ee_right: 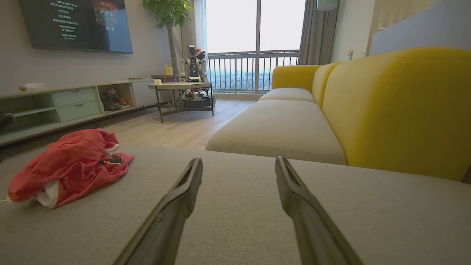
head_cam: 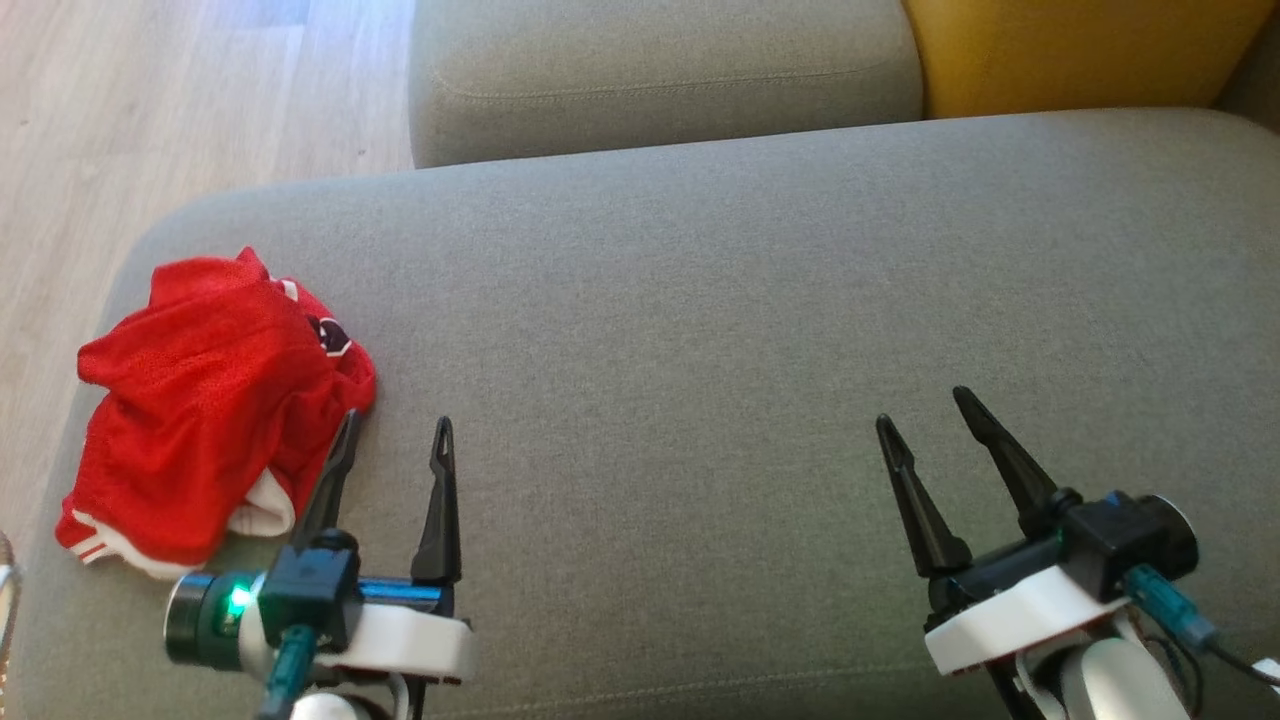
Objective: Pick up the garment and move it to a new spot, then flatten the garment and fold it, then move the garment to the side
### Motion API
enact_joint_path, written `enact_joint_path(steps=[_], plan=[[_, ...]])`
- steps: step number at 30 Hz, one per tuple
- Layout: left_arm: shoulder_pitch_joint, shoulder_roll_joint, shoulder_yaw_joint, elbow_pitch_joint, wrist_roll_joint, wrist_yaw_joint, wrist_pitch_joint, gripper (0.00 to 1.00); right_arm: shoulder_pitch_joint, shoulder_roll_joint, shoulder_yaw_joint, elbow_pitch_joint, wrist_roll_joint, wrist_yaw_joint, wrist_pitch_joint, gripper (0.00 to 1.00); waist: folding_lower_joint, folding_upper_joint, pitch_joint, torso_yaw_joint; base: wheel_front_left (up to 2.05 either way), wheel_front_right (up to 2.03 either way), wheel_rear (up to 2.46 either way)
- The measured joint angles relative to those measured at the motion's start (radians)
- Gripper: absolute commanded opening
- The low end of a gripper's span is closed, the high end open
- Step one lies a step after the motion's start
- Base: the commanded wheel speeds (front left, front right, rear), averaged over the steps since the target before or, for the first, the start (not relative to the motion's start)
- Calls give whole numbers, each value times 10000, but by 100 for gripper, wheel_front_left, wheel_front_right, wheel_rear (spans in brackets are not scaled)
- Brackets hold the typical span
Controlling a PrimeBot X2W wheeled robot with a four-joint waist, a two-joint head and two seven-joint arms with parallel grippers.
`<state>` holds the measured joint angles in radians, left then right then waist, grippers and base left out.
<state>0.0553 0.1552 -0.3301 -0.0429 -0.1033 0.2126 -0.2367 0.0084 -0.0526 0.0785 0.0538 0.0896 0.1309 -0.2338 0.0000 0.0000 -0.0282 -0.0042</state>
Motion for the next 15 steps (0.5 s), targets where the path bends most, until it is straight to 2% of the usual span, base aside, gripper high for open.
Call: enact_joint_path(steps=[7,15], plan=[[79,4,-40,100,474,50,-174,100,4,2,-13,-17,-813,0,-186,100,0,0,-77,-61,0,0,0],[137,-56,247,616,456,-341,-174,100,7,2,-17,104,-813,0,-186,100,0,0,-49,-33,0,0,0]])
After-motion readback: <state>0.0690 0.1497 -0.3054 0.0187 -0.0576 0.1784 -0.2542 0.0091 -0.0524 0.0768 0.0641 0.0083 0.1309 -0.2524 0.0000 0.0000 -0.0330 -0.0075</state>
